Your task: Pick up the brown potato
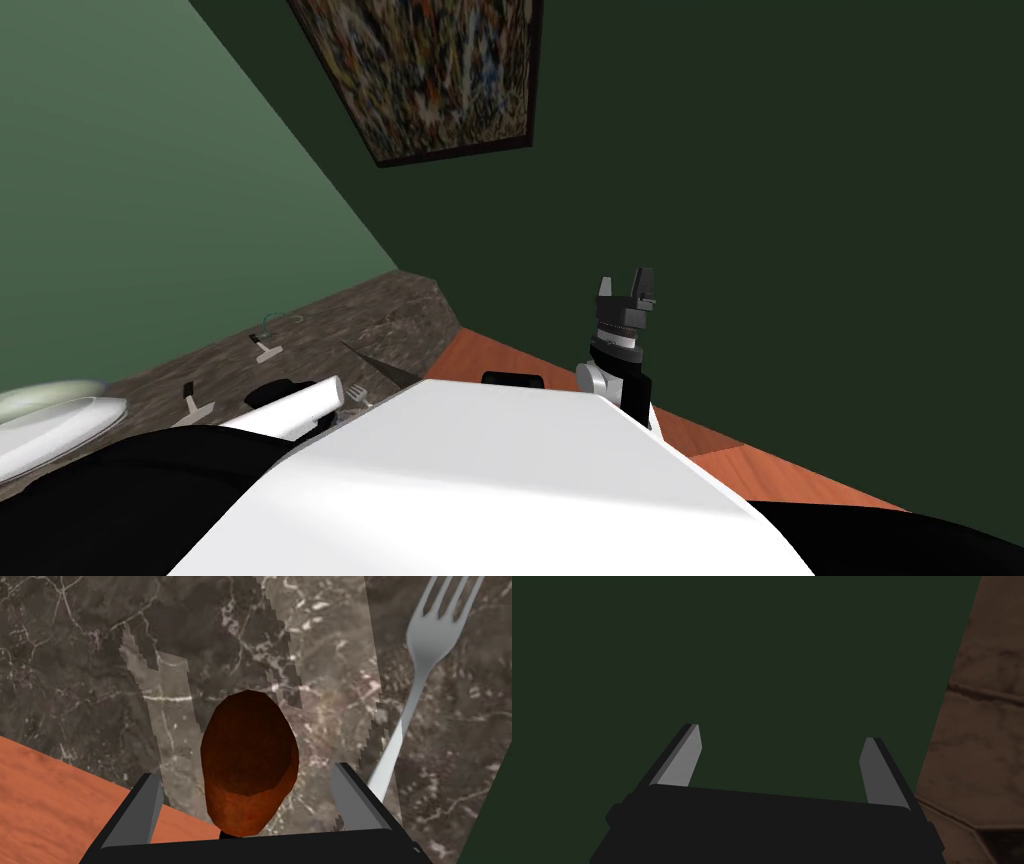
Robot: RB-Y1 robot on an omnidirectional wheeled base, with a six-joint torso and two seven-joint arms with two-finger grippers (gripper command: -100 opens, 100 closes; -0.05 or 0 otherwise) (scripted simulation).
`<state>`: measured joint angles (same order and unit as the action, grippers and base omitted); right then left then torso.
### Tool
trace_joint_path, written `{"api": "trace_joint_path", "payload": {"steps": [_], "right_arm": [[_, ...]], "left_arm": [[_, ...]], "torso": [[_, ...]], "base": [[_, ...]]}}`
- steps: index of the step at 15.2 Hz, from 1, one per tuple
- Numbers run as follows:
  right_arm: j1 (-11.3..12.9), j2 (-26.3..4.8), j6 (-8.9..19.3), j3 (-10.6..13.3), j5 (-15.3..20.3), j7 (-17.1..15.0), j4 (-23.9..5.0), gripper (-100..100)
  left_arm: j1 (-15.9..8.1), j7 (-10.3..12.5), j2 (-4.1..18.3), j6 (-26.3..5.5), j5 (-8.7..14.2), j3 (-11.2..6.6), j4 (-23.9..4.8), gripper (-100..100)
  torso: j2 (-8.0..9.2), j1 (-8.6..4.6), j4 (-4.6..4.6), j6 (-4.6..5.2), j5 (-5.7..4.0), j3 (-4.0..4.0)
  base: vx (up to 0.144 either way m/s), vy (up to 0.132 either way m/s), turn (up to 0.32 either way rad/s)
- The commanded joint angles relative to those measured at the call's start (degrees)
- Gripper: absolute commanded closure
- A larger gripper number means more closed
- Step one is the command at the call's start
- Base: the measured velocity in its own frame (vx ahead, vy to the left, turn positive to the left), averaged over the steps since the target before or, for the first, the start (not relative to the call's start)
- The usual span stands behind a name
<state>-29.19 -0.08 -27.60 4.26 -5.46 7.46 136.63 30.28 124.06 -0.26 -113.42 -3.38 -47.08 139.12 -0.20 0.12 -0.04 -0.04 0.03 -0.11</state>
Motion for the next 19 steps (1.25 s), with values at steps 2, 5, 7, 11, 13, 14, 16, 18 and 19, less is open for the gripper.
{"api": "trace_joint_path", "payload": {"steps": [2, 5, 7, 11, 13, 14, 16, 18, 19], "right_arm": [[0.0, 0.0, 0.0, 0.0, 0.0, 0.0, 0.0, 0], [0.0, 0.0, 0.0, 0.0, 0.0, 0.0, 0.0, 0], [0.0, 0.0, 0.0, 0.0, 0.0, 0.0, 0.0, 0], [0.0, 0.0, 0.0, 0.0, 0.0, 0.0, 0.0, 0], [0.0, 0.0, 0.0, 0.0, 0.0, 0.0, 0.0, 0], [0.0, 0.0, 0.0, 0.0, 0.0, 0.0, 0.0, 0], [0.0, 0.0, 0.0, 0.0, 0.0, 0.0, 0.0, 0], [0.0, 0.0, 0.0, 0.0, 0.0, 0.0, 0.0, 0], [0.0, 0.0, 0.0, 0.0, 0.0, 0.0, 0.0, 0]], "left_arm": [[-0.2, -0.3, -0.5, 1.2, -0.3, 0.07, -1.4, -100], [-0.7, -0.7, -0.8, 3.5, -0.6, 0.17, -3.4, -100], [-1.0, -1.1, -1.0, 5.2, -0.9, 0.25, -4.9, -100], [-0.8, -0.9, -1.0, 4.4, -0.8, 0.29, -4.0, 100], [-0.8, -0.9, -1.0, 4.4, -0.8, 0.26, -4.0, 100], [-0.5, -0.5, -0.6, 2.4, -0.4, 0.12, -2.4, 100], [-0.2, -0.3, -0.5, 1.2, -0.3, 0.07, -1.4, 100], [0.0, 0.0, -0.4, 0.1, -0.1, 0.01, -0.4, 100], [-0.2, -0.2, -0.4, 1.0, -0.1, -0.04, -1.2, 100]], "torso": [[-0.01, 0.0, 0.0, -0.01, -0.01, -0.01], [0.01, -0.06, 0.0, -0.02, -0.01, 0.0], [0.02, -0.08, 0.0, -0.02, -0.02, 0.01], [0.03, -0.07, -0.01, -0.06, -0.03, 0.01], [0.01, -0.06, 0.01, -0.02, -0.02, 0.01], [0.0, -0.06, 0.0, -0.02, -0.02, 0.0], [-0.05, -0.07, 0.0, 0.04, -0.04, -0.02], [-0.07, -0.05, -0.01, 0.02, -0.03, -0.04], [-0.08, -0.06, -0.02, 0.01, -0.03, -0.05]], "base": [[0.0, 0.01, 0.004], [-0.011, -0.005, 0.064], [-0.012, -0.006, 0.059], [-0.002, -0.001, 0.006], [0.0, 0.0, 0.0], [0.006, 0.0, -0.075], [0.012, 0.007, -0.088], [0.012, 0.006, -0.041], [0.007, 0.003, -0.013]]}}
